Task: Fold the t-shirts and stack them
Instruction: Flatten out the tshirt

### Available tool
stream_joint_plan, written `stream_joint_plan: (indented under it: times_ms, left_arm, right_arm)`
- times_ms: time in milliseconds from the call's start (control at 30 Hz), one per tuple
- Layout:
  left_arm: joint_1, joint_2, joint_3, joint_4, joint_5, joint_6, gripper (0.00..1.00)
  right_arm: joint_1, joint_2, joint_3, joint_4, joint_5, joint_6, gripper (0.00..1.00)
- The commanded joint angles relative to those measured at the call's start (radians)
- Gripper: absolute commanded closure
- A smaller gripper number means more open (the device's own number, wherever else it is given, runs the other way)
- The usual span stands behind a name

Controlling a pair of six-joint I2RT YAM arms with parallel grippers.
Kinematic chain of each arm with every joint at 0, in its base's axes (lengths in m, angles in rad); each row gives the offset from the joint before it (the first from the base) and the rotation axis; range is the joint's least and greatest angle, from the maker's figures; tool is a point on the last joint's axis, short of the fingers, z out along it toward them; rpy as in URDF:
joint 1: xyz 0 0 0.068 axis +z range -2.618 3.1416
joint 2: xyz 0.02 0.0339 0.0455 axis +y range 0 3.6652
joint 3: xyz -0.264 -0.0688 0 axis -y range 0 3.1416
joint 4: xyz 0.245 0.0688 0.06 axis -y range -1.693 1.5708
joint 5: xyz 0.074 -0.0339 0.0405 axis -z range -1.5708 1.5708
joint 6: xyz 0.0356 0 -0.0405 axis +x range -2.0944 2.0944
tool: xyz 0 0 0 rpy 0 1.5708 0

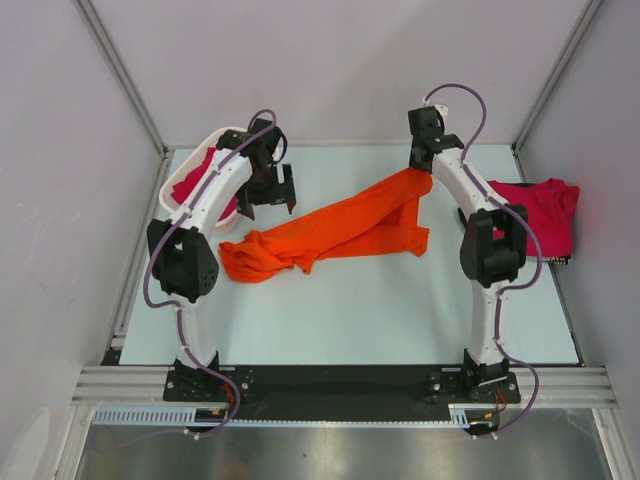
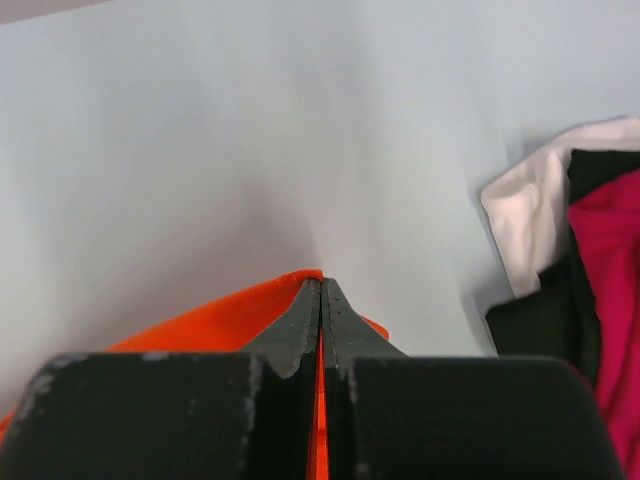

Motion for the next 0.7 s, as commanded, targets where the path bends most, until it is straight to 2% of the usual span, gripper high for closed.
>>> stream_joint_plan:
  times_ms: [0, 167, 233, 267, 300, 400, 533, 667]
  left_arm:
    - [0.003, -0.009, 0.052, -0.010, 0.034, 0.042, 0.01]
    - [0.001, -0.012, 0.060, -0.008, 0.055, 0.084, 0.01]
    - [0.001, -0.016, 0.043, 0.002, 0.093, 0.099, 0.00]
    - [0.000, -0.024, 0.020, 0.007, 0.110, 0.113, 0.00]
    - [-0.002, -0.030, 0.006, 0.016, 0.116, 0.119, 0.00]
    - [-0.018, -0.049, -0.052, 0.025, 0.109, 0.143, 0.01]
    - [-0.074, -0.085, -0.136, 0.042, 0.032, 0.182, 0.13]
    - [-0.201, -0.128, -0.276, 0.099, -0.026, 0.249, 0.15]
  right_arm:
    - [-0.027, 0.112, 0.138, 0.084, 0.078, 0.022, 1.00]
    - [-0.025, 0.152, 0.149, 0.172, 0.080, 0.042, 1.00]
    - [-0.024, 0.137, 0.151, 0.179, 0.056, 0.037, 0.67]
    - [-0.022, 0.126, 0.151, 0.172, 0.055, 0.036, 0.55]
    - [-0.019, 0.100, 0.149, 0.163, 0.044, 0.033, 0.37]
    - [-0.019, 0.009, 0.091, 0.140, 0.017, 0.037, 0.21]
    - [-0.024, -0.136, -0.109, 0.137, -0.057, 0.050, 0.20]
    - [-0.025, -0.251, -0.291, 0.120, -0.123, 0.067, 0.20]
